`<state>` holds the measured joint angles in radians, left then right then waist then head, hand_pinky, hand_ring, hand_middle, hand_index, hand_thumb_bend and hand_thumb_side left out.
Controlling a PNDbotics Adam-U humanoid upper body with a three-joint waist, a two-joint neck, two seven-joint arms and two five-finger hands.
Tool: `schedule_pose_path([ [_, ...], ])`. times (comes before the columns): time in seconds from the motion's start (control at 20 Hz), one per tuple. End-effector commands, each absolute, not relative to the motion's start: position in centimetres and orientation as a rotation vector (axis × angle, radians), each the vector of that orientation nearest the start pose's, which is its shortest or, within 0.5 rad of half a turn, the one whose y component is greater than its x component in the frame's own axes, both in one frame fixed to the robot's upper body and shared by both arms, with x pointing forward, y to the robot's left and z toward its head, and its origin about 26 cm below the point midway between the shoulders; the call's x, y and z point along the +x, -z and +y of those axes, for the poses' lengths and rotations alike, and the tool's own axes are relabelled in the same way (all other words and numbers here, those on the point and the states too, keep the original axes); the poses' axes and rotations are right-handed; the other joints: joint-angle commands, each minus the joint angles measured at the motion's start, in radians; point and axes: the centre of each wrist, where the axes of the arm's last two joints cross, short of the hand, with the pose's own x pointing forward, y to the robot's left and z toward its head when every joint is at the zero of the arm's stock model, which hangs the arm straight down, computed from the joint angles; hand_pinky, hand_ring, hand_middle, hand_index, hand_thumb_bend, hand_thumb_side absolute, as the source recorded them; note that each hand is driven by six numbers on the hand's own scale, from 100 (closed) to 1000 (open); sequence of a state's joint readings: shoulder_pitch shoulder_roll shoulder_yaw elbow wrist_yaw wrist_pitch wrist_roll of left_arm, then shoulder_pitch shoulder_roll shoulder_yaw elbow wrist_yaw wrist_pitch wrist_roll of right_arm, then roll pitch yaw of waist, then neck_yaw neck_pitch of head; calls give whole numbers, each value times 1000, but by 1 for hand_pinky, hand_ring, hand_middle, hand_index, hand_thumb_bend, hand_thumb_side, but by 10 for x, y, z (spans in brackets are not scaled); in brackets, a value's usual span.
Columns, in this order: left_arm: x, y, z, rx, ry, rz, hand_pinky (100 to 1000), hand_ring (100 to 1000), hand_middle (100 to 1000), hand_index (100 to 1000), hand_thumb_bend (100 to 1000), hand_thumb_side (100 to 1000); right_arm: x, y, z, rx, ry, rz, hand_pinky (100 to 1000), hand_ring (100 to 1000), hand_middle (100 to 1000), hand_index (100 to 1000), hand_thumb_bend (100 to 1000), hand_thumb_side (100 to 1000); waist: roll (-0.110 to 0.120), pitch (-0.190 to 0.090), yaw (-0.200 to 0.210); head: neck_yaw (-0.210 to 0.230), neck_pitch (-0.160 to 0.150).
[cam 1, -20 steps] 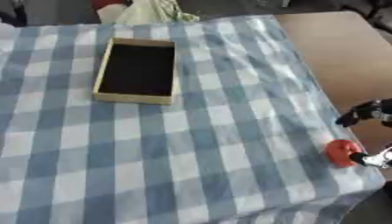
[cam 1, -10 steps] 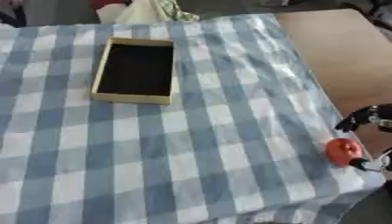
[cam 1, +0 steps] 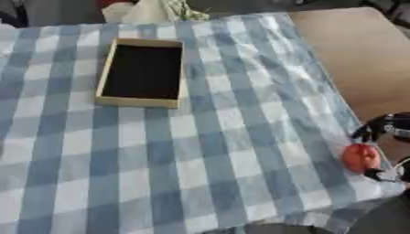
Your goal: Pick up objects on the table and place them in the box.
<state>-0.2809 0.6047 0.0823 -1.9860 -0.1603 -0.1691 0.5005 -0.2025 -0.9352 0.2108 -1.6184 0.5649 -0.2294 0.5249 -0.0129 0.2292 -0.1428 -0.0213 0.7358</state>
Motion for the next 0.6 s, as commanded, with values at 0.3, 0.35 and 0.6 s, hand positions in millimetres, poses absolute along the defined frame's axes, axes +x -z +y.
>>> schedule_pose_path([
  [0.3,292,-242,318,-1074,-198,3407,783,782,727,828,565,706,315,-150,-397,-718,-1774,-1086,720,670,657,845,408,351,4,-8,1,-8,-8],
  [0.35,292,-242,318,-1069,-198,3409,783,782,728,828,564,706,315,-149,-397,-718,-1770,-1089,708,661,646,839,400,341,4,-7,1,-9,-8],
  [0.6,292,-242,317,-1063,-202,3410,783,782,733,828,562,705,315,-147,-396,-706,-1752,-1115,668,622,607,806,340,317,5,-6,3,-12,-7],
])
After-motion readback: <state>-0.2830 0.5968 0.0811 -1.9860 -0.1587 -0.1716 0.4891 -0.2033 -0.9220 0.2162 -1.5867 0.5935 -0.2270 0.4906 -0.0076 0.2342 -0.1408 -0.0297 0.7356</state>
